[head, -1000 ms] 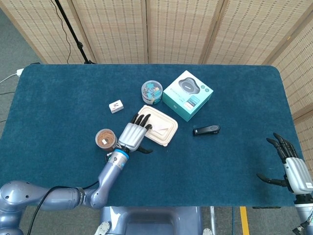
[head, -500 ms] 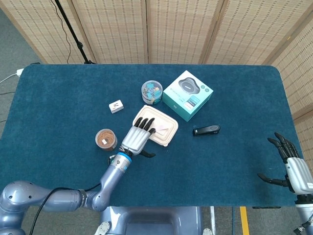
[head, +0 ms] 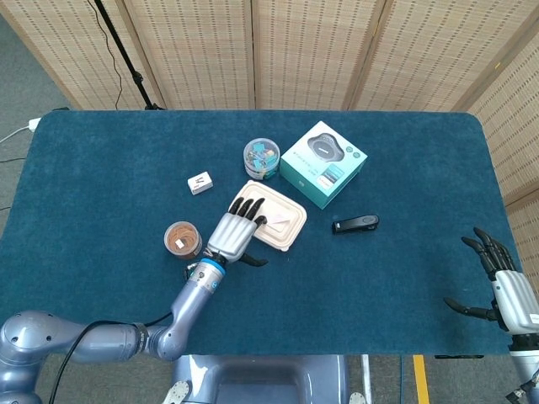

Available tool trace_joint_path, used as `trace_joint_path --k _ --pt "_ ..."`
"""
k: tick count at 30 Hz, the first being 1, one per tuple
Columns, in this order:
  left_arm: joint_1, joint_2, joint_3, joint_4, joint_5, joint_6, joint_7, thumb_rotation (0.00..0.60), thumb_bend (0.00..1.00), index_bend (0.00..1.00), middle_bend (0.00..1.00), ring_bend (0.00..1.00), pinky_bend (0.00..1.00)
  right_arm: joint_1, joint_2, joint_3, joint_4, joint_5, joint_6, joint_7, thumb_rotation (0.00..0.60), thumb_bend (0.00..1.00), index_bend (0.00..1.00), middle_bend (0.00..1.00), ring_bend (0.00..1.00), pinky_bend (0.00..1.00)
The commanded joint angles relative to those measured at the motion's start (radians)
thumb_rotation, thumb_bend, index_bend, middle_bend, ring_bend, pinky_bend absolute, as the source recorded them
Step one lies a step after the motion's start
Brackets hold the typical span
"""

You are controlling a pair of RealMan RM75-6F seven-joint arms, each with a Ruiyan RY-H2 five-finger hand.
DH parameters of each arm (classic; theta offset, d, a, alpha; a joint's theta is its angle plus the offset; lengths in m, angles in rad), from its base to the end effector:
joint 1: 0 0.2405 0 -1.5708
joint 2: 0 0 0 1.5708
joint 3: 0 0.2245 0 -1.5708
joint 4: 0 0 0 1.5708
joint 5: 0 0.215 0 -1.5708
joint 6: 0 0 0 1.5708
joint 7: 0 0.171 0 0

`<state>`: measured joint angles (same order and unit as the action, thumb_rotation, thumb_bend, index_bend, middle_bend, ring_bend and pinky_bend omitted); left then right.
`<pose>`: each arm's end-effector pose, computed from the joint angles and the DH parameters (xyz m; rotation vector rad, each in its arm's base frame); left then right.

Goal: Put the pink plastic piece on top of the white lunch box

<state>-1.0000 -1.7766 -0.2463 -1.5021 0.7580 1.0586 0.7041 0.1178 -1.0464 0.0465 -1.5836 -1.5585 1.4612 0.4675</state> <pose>-0.0151 0.3386 -0.0831 -1.9244 -0.9018 -0.9087 -0.2831 -0.2154 0.1572 1.3231 -1.1720 1.2089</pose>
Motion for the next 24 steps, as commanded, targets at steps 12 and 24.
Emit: trace_joint_path --k 12,24 --pt "0.121 0.234 0.018 -0.237 0.128 0.097 -0.101 0.331 0.0 0.19 0.0 0.0 0.0 0.0 0.003 -0.005 -0.003 -0.013 0.002 -0.002 0.6 0.0 0.12 0.0 0.0 0.0" --pt "0.417 0.528 0.204 -0.29 0.451 0.285 -0.464 0.6 0.0 0.0 0.0 0.0 0.0 0.0 -0.009 -0.009 -0.016 -0.043 0.022 -0.082 0.6 0.0 0.08 0.0 0.0 0.0"
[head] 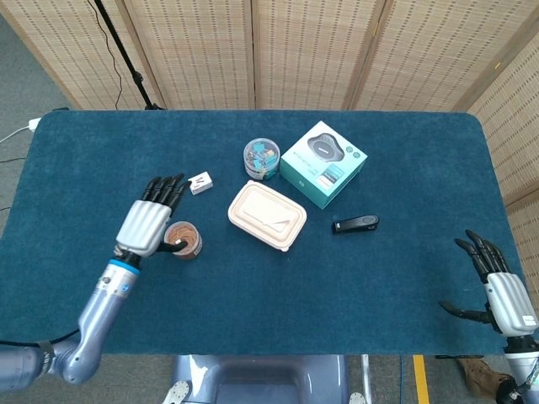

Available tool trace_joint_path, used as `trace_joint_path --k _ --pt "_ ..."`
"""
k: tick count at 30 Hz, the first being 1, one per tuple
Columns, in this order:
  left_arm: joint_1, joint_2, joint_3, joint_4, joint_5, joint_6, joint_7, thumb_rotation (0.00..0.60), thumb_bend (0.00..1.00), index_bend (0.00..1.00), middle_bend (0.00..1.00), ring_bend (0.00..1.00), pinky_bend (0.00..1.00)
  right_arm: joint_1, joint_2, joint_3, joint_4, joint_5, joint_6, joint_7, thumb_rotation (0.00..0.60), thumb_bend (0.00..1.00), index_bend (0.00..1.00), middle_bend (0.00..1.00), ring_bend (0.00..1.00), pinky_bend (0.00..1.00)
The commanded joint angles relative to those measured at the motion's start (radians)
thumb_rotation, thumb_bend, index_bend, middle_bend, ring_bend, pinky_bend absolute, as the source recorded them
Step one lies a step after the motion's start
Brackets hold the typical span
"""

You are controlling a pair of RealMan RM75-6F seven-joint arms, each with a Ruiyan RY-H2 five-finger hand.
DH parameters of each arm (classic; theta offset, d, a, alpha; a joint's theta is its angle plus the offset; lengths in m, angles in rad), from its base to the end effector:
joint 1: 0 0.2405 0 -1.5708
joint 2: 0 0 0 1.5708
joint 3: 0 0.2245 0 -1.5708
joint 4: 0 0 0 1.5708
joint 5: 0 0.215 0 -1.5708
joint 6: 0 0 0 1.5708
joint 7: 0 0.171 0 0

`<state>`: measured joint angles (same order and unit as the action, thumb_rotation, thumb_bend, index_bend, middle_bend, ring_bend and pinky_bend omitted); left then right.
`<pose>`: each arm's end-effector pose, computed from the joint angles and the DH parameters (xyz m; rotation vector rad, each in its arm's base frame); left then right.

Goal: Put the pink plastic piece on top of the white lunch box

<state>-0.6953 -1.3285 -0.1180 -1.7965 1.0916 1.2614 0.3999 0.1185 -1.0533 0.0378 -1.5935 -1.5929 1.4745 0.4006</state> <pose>-0.1121 0.3229 0.0470 -1.6830 -0.8712 -1.0348 -0.2752 -0.2128 0.1518 1.3800 -1.1205 1.1897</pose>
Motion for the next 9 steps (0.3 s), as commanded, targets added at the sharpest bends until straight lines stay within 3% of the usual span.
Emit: trace_joint_path --k 1,4,9 --pt "0.148 0.099 0.097 0.022 0.16 0.113 -0.22 0.6 0.0 0.0 0.0 0.0 0.0 -0.002 -0.002 0.0 -0.009 -0.013 0.014 -0.024 0.6 0.0 0.08 0.0 0.0 0.0" --pt "0.231 0.13 0.144 0.077 0.239 0.191 -0.342 0.6 0.0 0.0 0.0 0.0 0.0 -0.007 -0.001 -0.001 -0.015 -0.02 0.029 -0.04 0.6 0.0 0.08 0.0 0.0 0.0" --pt "0.347 0.137 0.208 0.168 0.283 0.263 -0.466 0.6 0.0 0.0 0.0 0.0 0.0 -0.02 -0.003 0.001 -0.013 -0.024 0.057 -0.082 0.6 0.0 0.07 0.0 0.0 0.0"
